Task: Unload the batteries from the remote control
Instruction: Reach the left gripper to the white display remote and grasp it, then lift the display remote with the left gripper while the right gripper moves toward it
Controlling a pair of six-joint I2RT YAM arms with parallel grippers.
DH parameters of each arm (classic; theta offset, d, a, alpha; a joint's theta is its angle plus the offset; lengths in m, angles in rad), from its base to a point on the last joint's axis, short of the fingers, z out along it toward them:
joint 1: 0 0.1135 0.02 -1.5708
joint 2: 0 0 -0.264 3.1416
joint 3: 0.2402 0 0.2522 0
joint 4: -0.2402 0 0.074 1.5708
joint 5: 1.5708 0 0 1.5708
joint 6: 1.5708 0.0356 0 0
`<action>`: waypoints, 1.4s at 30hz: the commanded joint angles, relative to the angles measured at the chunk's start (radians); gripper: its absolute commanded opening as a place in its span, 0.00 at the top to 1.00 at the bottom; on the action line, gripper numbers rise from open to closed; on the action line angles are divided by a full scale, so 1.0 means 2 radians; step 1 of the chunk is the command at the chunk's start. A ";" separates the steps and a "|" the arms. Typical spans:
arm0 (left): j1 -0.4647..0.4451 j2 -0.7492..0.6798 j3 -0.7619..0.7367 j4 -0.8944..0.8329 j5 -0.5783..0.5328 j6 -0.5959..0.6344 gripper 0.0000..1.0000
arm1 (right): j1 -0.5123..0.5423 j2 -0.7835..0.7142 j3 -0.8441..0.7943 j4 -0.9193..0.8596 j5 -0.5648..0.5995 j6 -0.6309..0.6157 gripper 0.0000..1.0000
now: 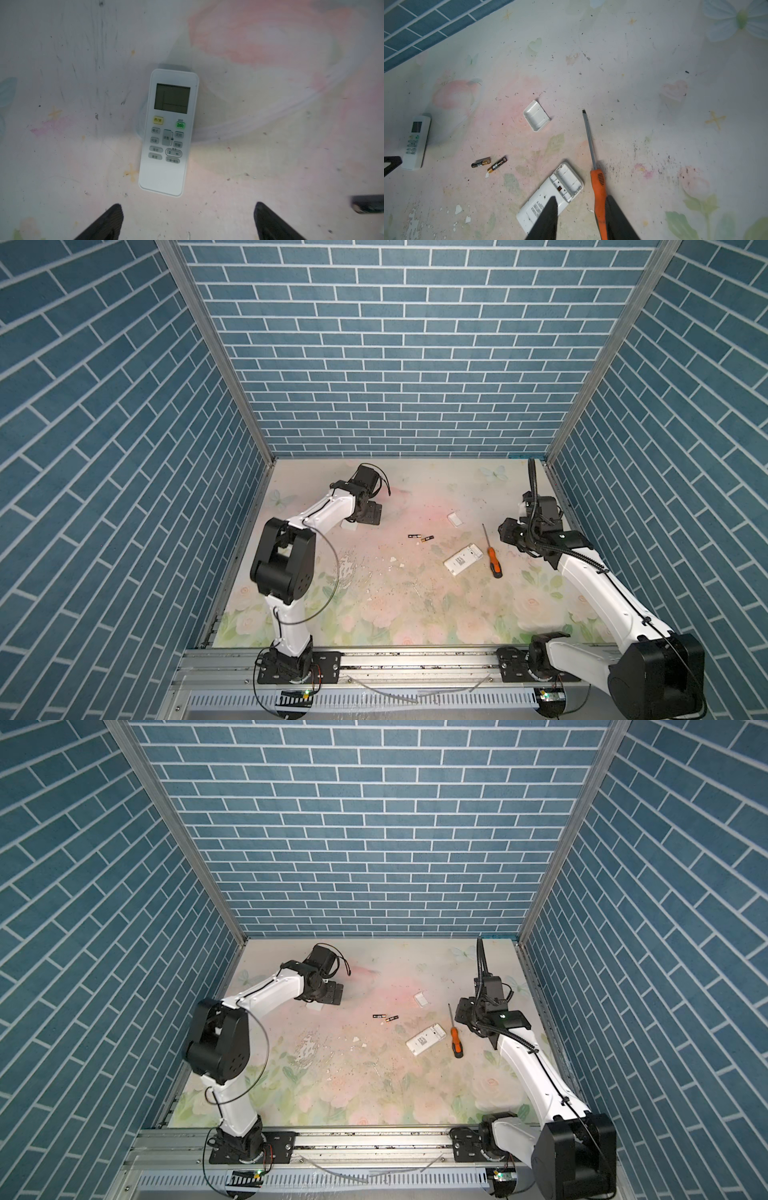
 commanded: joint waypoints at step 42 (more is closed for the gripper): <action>0.064 0.166 0.140 -0.105 0.049 0.068 0.35 | 0.003 -0.011 0.055 -0.010 -0.012 0.006 0.67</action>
